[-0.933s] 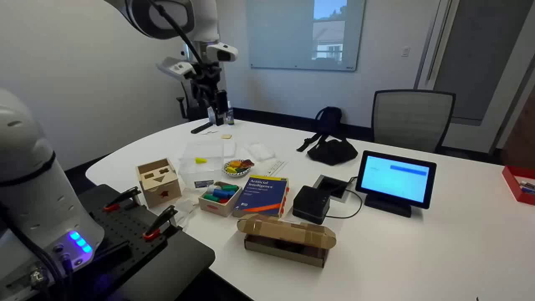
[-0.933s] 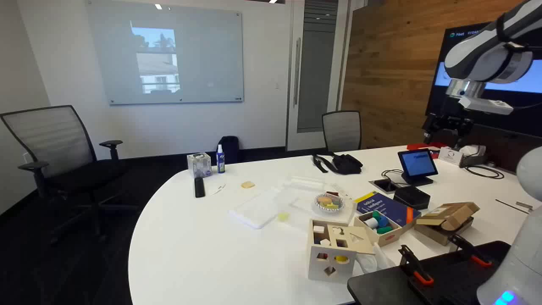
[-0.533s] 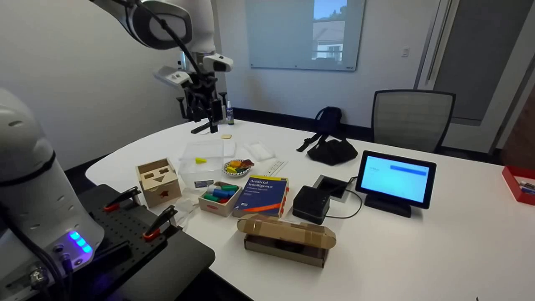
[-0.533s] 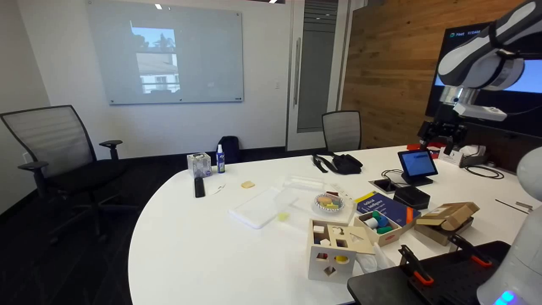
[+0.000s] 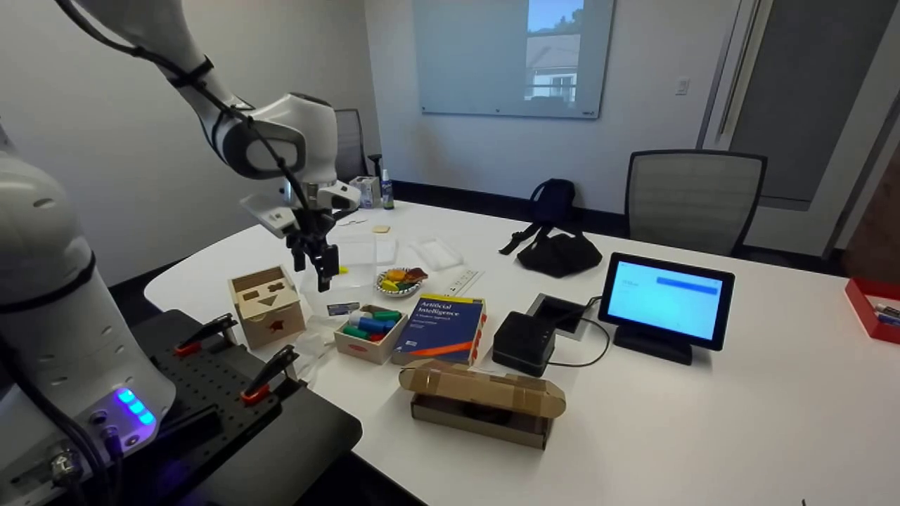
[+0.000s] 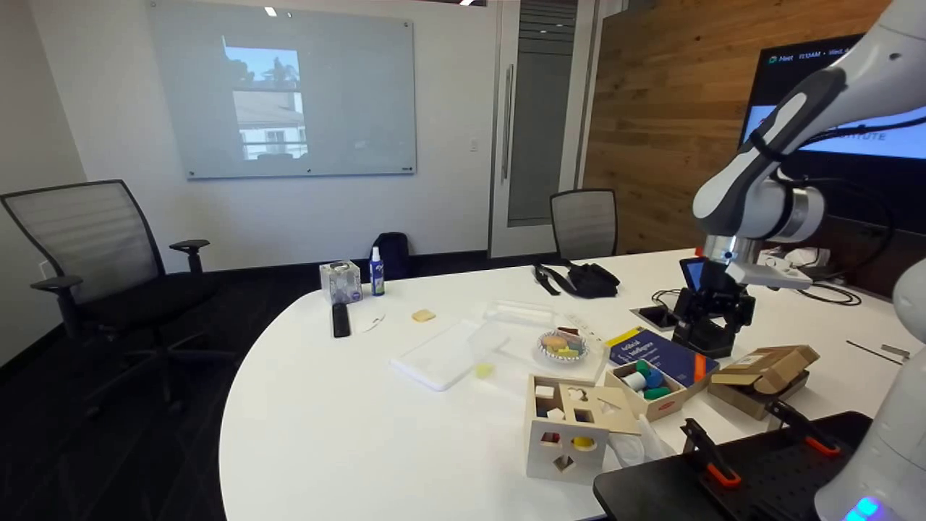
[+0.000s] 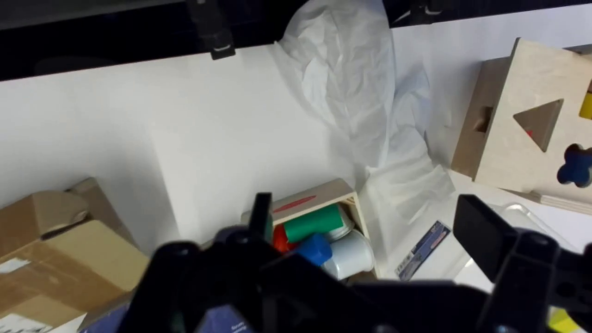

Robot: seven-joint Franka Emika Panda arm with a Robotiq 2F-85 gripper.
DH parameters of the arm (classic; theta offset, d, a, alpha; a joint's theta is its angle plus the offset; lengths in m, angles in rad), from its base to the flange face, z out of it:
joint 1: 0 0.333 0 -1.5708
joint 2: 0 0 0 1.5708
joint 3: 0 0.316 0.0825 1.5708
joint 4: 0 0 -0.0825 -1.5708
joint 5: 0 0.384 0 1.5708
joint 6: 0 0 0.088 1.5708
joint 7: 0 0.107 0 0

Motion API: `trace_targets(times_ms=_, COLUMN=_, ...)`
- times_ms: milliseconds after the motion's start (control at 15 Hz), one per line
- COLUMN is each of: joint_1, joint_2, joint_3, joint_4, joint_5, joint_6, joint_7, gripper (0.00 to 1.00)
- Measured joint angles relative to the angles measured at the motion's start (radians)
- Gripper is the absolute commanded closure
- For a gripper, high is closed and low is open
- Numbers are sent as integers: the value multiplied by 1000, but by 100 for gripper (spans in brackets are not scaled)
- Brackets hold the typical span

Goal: Completely close the wooden box

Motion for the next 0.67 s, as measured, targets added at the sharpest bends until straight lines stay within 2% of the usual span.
trace_targets(times_ms=200, joint_1=36, joint_2=135, joint_3=59, joint_4=5, joint_5=166, joint_6=101, joint_7=-58, gripper=0)
trace_targets(times_ms=333, joint_1=35, joint_2=206, joint_3=115, joint_4=9, joint_5=273, joint_6=147, joint_7=-113, gripper=0)
trace_targets(times_ms=467, joint_1=32, joint_2=266, joint_3=163, joint_4=17, joint_5=343, joint_6=178, joint_7=-147, gripper=0)
trace_targets(times_ms=667, joint_1=33, joint_2=337, joint_3=202, joint_4=27, joint_5=408, joint_6=216, joint_7=-187, gripper=0)
